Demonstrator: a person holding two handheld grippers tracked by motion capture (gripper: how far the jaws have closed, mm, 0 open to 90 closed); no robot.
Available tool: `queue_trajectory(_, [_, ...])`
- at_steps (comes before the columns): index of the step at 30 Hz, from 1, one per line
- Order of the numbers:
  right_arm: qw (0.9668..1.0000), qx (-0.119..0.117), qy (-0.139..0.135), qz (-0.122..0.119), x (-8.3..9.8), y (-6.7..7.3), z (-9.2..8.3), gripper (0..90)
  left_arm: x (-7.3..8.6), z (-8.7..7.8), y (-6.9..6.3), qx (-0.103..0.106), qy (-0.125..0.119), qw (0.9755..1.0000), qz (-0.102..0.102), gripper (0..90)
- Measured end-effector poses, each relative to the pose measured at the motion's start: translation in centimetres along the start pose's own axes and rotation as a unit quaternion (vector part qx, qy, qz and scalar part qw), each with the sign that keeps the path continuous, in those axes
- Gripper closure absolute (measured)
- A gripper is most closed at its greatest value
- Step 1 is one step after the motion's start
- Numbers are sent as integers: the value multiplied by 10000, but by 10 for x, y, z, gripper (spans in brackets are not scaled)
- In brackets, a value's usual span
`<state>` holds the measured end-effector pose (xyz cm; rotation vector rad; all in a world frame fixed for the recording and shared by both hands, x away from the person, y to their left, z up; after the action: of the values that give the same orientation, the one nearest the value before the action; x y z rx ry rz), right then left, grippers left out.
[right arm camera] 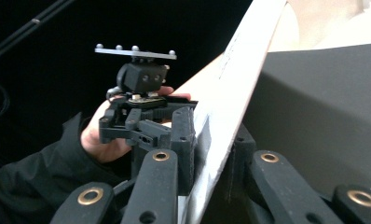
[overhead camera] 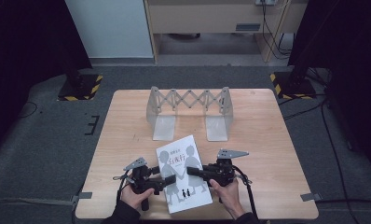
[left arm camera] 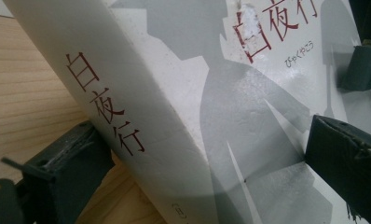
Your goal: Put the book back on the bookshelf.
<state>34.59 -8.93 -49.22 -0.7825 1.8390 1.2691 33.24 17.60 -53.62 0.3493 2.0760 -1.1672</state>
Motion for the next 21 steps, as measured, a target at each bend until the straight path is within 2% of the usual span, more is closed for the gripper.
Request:
queue_trajectory(9, [9993, 177, 273, 187, 2, -12, 2, 767, 3, 6, 6, -114, 125, 9996, -228, 10])
queue_trajectory(13, [9983, 443, 373, 14, 3, -16, 4, 705, 6, 10, 11, -169, 215, 9983, -506, 11])
queue_trajectory(15, [9969, 646, 440, -110, 5, -17, 4, 665, 7, 12, 12, -194, 239, 9979, -574, 11])
queue_trajectory(21, [9949, 848, 490, -252, 7, -20, 2, 590, 8, 14, 12, -243, 242, 9980, -531, 21])
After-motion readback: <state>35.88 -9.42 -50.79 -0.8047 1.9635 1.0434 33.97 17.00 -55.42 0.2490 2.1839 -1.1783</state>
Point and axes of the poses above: each handheld gripper's, and its own axes: z roughly forward along the jaws, x roughly out of its underside, y roughly to its left, the point moved 2 cm from there along z, roughly forward along the jaws, and after that the axes turned 5 degrees about -z, right-handed, at the moved point
